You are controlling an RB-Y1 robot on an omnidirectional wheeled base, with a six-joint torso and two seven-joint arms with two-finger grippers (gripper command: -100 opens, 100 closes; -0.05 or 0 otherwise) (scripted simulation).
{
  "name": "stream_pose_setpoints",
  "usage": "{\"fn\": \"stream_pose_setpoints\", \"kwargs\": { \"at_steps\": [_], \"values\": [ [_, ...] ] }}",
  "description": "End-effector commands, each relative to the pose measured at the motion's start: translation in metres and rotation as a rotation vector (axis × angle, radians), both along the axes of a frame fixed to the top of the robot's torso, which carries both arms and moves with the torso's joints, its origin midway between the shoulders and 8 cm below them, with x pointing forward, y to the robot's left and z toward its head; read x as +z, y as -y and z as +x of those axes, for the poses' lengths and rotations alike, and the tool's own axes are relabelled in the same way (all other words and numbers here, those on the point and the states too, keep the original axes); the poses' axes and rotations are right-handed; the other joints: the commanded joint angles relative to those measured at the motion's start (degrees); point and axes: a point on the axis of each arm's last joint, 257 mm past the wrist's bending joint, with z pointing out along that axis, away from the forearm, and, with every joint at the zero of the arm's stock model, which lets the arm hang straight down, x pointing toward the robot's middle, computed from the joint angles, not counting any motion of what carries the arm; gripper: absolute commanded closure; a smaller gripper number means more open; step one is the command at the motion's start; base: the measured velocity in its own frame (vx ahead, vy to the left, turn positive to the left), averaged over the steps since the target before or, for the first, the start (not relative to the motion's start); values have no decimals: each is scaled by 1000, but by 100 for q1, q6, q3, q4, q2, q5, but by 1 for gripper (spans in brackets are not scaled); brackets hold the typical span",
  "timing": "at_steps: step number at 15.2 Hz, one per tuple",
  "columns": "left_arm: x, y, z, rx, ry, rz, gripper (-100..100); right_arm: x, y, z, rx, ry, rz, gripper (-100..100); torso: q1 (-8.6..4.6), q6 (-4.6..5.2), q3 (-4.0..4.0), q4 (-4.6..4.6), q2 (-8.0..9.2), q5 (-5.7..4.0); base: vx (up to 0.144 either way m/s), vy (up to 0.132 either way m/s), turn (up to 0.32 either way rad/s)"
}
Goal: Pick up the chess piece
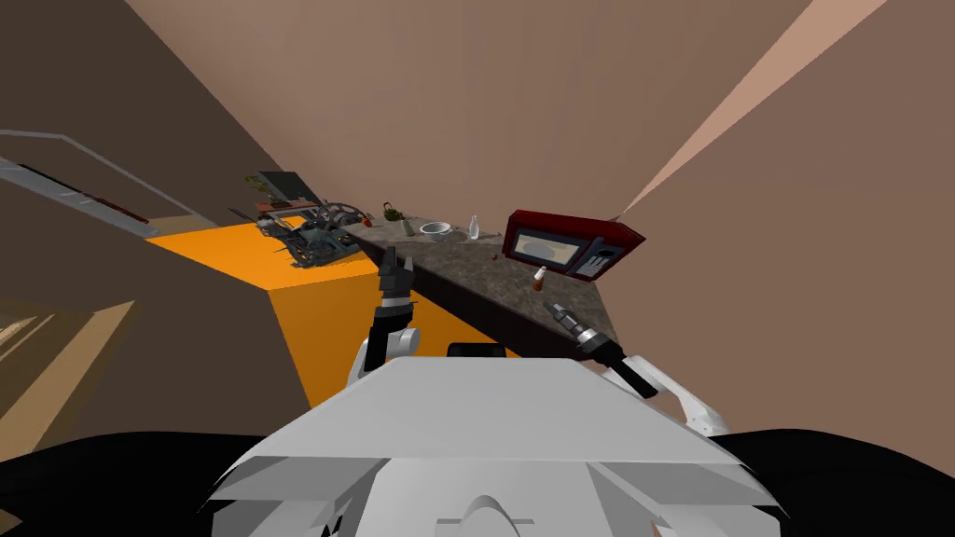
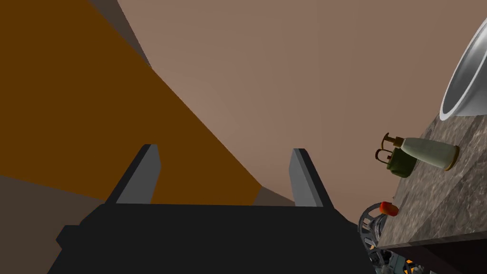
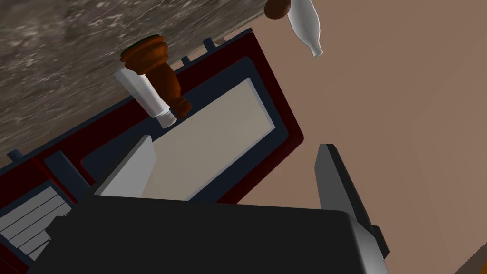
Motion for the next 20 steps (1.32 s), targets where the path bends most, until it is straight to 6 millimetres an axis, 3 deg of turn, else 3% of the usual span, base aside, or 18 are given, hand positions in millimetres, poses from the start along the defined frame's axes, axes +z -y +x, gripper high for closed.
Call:
{"fn": "stream_pose_setpoints", "kwargs": {
  "at_steps": [1, 4, 5, 6, 9, 12, 13, 14, 16, 17, 20],
  "values": [
    [0, 0, 0, 0, 0, 0, 0, -14, 21, -6, -6, -51, -68, -100, 0, 0, 0, 0, 0, 0, 13, 54, 214],
    [0, 0, 0, 0, 0, 0, 0, -22, 39, -12, 1, -90, -133, -100, 2, -3, -1, 0, -2, 0, 18, 49, 188],
    [0, 0, 0, 0, 0, 0, 0, -31, 56, -18, -3, -125, -181, -100, 1, 0, -1, 0, -2, 1, 24, 43, 176],
    [0, 0, 0, 0, 0, 0, 0, -30, 56, -17, 0, -126, -186, -100, 0, -1, -2, -1, -3, 1, 22, 38, 154],
    [0, 0, 0, 0, 0, 0, 0, -43, 91, -29, -5, -191, -284, -100, 1, 0, -1, 0, -1, 0, 18, 49, 176],
    [0, 0, 0, 0, 0, 0, 0, -46, 109, -34, -3, -222, -339, -100, 1, -1, -1, 0, -2, 1, 24, 41, 166],
    [0, 0, 0, 0, 0, 0, 0, -49, 125, -40, -5, -251, -385, -100, 0, 1, -1, 0, -3, 0, 27, 38, 134],
    [0, 0, 0, 0, 0, 0, 0, -49, 126, -39, -4, -251, -387, -100, -1, 0, -2, -1, -4, 0, 25, 37, 149],
    [0, 0, 0, 0, 0, 0, 0, -53, 157, -50, -9, -303, -472, -100, 0, -3, -3, -1, -5, 0, 27, 48, 242],
    [0, 0, 0, 0, 0, 0, 0, -52, 158, -49, -6, -304, -478, -100, 2, -3, -3, -1, -6, 1, 28, 45, 166],
    [0, 0, 0, 0, 0, 0, 0, -51, 187, -57, -8, -349, -560, -100, -1, 1, -2, -1, -4, 0, 28, 34, 142]
  ]
}}
